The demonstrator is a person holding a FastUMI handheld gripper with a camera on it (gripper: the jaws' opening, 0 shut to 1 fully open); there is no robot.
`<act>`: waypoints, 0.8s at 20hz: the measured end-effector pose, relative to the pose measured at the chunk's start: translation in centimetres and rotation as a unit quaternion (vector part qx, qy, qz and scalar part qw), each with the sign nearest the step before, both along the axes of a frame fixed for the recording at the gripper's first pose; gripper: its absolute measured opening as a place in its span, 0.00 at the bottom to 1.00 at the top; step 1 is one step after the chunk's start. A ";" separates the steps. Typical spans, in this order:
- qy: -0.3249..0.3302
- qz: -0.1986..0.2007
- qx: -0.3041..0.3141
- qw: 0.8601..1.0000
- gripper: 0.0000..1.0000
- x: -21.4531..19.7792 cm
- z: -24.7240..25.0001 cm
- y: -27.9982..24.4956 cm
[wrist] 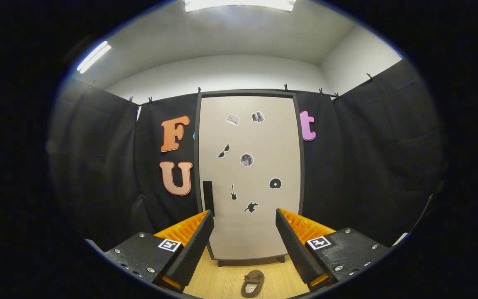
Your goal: Open the shoe cabinet door, grab the shoes and put them into the shoe cabinet, then close the shoe cabinet door.
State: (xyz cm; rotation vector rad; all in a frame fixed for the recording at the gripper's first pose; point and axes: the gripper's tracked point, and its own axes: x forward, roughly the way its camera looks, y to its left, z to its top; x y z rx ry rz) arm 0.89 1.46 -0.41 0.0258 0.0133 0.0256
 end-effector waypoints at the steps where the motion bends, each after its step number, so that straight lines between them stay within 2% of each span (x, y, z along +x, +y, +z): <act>1: 0.000 0.003 0.001 1.000 0.94 0.3 0.0 0.4; 12: 0.005 0.000 0.001 1.000 0.94 4.2 -1.5 5.4; 16: 0.013 0.002 -0.010 1.000 0.94 6.9 -2.5 7.1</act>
